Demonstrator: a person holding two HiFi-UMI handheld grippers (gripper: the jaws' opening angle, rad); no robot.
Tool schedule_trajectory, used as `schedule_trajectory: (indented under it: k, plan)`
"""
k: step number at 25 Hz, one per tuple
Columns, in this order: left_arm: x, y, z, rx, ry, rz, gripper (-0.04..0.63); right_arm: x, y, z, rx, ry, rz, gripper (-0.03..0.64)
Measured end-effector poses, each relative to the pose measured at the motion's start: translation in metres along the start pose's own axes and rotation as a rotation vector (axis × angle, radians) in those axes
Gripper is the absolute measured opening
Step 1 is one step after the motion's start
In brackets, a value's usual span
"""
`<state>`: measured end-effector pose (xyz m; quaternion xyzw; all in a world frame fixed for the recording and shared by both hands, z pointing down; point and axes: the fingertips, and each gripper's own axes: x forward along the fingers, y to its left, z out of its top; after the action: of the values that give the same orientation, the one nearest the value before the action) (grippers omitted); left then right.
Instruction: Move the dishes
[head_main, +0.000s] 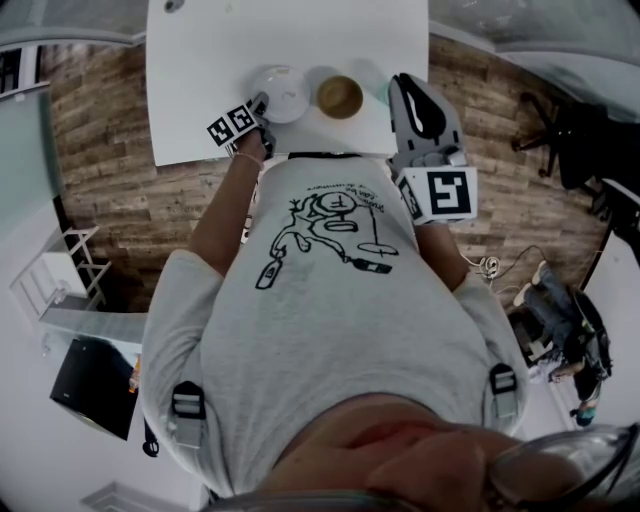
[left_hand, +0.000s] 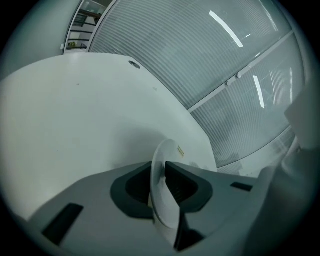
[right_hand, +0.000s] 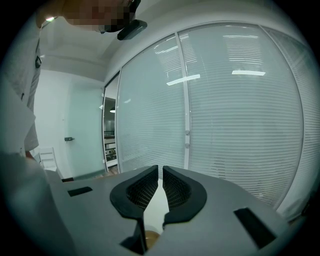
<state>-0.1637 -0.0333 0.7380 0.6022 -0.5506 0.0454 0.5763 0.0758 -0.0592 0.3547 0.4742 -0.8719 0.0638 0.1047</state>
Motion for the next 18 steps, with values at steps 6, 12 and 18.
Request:
schedule_trajectory:
  k: [6, 12, 18]
  plan:
    - [-0.001, 0.013, 0.0, 0.146, 0.034, 0.126, 0.112, 0.001, -0.001, -0.001, -0.001, 0.005, -0.007, 0.054]
    - [0.0, 0.012, -0.001, 0.273, 0.049, 0.2, 0.132, 0.0, -0.003, -0.001, -0.004, 0.003, -0.01, 0.054]
    - [0.002, 0.006, -0.006, 0.525, 0.077, 0.3, 0.146, -0.002, -0.006, -0.002, -0.002, 0.004, -0.012, 0.054]
